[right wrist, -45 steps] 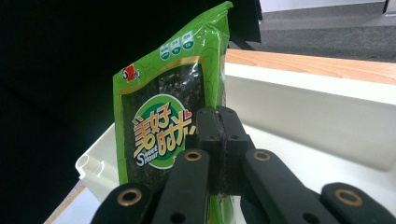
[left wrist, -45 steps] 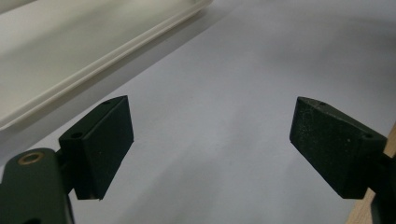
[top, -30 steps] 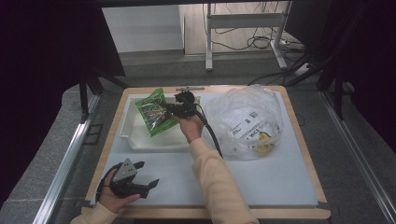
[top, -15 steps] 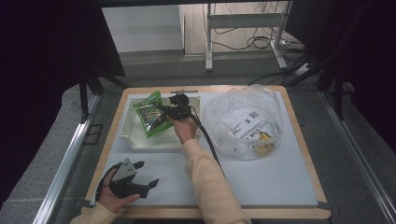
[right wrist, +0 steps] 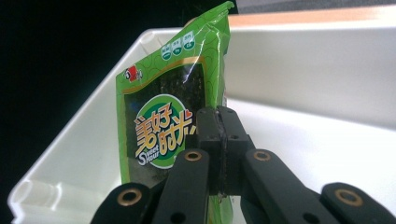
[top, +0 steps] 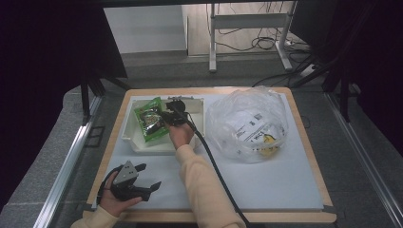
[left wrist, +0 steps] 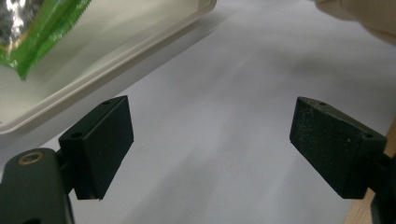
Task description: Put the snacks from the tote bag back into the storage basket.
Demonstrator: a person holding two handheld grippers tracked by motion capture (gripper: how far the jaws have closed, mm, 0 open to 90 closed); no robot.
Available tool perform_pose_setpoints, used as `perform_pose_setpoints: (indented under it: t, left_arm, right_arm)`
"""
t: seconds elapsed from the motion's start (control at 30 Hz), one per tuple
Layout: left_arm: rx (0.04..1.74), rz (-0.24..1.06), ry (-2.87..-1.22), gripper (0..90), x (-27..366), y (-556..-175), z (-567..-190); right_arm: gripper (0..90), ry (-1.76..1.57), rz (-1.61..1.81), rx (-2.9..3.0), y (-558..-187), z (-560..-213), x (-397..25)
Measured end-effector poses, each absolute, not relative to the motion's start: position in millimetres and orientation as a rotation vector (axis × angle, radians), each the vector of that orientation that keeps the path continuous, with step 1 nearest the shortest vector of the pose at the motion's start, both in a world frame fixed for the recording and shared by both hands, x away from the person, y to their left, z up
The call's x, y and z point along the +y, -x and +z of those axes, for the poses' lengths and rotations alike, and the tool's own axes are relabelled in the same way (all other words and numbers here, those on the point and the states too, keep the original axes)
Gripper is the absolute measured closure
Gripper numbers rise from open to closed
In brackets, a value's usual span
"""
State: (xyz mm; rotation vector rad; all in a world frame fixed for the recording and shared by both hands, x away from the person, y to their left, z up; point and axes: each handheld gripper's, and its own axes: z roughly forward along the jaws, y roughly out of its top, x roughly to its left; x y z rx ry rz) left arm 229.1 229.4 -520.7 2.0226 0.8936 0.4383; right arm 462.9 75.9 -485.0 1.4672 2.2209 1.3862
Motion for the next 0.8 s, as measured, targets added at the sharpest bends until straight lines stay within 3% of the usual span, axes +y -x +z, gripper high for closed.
perform_pose_setpoints:
  t: [0.2, 0.4, 0.8]
  left_arm:
    - [0.892, 0.441, -2.02, 13.6, 230, -228, -520]
    - [0.893, 0.441, -2.019, 13.5, 231, -228, -520]
    - [0.897, 0.445, -2.026, 13.6, 229, -230, -521]
  right_arm:
    - [85.5, -1.467, 1.311, 2.258, -459, -501, 90]
    - [64.6, -1.38, 1.281, 2.295, -454, -496, 92]
    - [40.6, -1.217, 1.335, 2.337, -443, -459, 65]
